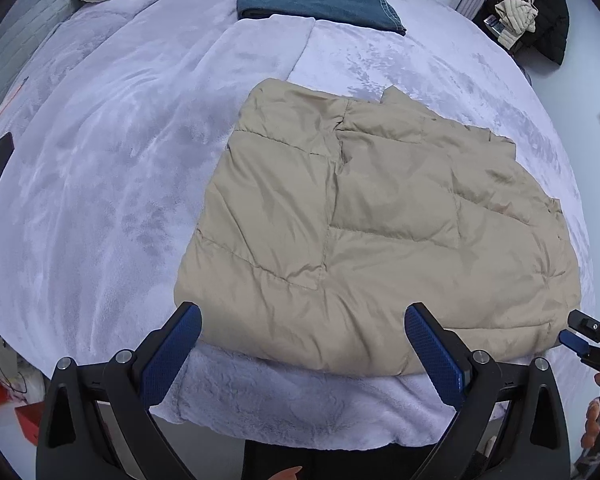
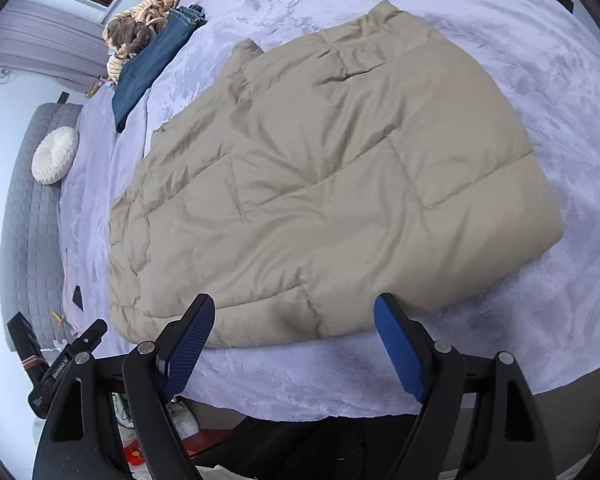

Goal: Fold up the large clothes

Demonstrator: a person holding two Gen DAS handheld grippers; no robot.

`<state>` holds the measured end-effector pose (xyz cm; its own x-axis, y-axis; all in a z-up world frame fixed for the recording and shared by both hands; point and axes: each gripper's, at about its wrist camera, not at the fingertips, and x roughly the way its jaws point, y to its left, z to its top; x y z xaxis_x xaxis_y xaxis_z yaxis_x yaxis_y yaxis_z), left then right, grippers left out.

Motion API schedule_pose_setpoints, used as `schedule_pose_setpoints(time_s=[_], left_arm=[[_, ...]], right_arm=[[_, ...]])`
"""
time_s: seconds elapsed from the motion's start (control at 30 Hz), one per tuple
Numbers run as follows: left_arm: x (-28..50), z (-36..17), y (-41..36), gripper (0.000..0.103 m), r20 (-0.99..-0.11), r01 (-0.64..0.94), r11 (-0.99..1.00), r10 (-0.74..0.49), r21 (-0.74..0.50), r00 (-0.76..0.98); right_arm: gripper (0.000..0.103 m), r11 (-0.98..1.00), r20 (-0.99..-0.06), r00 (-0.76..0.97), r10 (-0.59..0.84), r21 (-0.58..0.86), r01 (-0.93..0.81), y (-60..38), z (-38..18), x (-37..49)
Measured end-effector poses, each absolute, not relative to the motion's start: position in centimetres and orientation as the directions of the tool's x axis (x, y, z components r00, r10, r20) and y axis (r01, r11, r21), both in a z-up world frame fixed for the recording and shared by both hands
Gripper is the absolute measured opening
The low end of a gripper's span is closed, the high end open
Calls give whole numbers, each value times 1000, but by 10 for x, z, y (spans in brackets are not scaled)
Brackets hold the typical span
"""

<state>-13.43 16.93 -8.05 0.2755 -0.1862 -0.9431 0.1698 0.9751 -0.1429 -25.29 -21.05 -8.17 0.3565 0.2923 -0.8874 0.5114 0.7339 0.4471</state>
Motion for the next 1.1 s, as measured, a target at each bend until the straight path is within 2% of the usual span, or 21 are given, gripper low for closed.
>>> schedule_pose_setpoints(time_s=[0.57,0.87,0.93,1.1], left_arm=[[-81,-107,195,102,-955,239,956,-222,-173,197],[-53,-129,223,102,-947,242,944,-271,-225,174],[-44,-138,229,102,-940,251,931,-308,-266,147],[-19,-166,241,102,-874,271,845,-486,-461,29]], right_arm=[[85,800,-937,318,144,299,521,-147,-85,-205],[85,834,-959,258,114,234,499,-124,-95,-189],[85,834,-957,260,128,246,494,-119,-98,-186],[85,832,-957,258,134,250,495,-111,-103,-183]])
